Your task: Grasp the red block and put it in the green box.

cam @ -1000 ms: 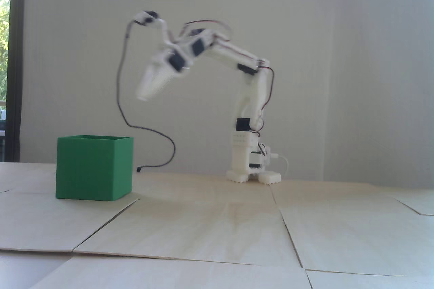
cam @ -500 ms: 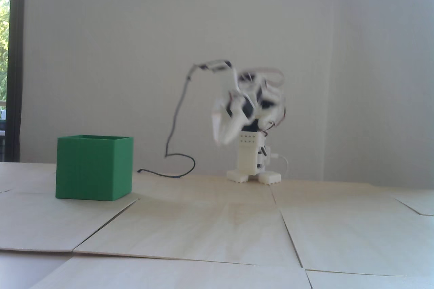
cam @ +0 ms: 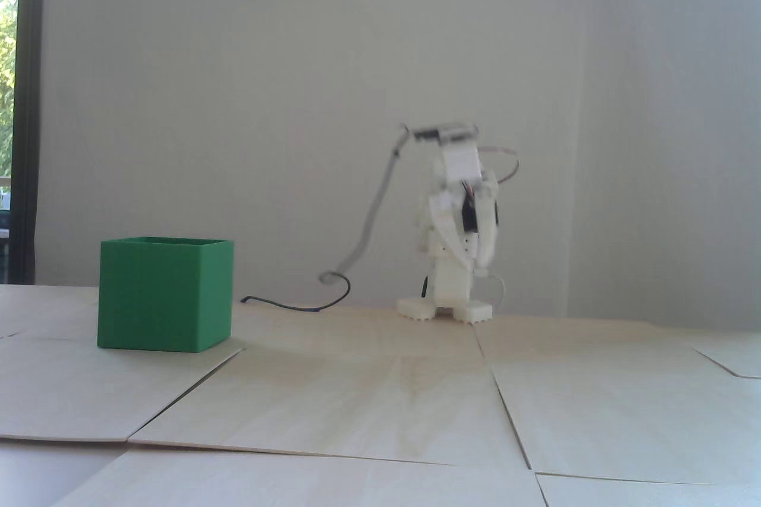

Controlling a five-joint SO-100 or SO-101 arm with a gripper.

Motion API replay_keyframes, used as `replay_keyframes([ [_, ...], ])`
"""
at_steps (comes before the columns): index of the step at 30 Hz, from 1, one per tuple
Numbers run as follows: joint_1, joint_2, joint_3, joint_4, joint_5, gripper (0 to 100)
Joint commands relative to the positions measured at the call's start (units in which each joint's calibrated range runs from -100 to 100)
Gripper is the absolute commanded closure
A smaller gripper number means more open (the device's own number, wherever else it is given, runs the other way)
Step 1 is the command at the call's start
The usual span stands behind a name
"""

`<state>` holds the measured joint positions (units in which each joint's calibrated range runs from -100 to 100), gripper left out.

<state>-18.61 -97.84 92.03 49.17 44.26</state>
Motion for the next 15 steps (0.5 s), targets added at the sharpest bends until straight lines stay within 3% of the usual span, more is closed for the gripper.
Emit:
replay_keyframes([
  [1, -2.1, -0.6, 5.0, 1.1, -0.2, 97],
  [12, -1.5, -0.8, 6.3, 26.4, 0.1, 97],
  [15, -1.9, -0.8, 6.3, 28.0, -0.1, 97],
])
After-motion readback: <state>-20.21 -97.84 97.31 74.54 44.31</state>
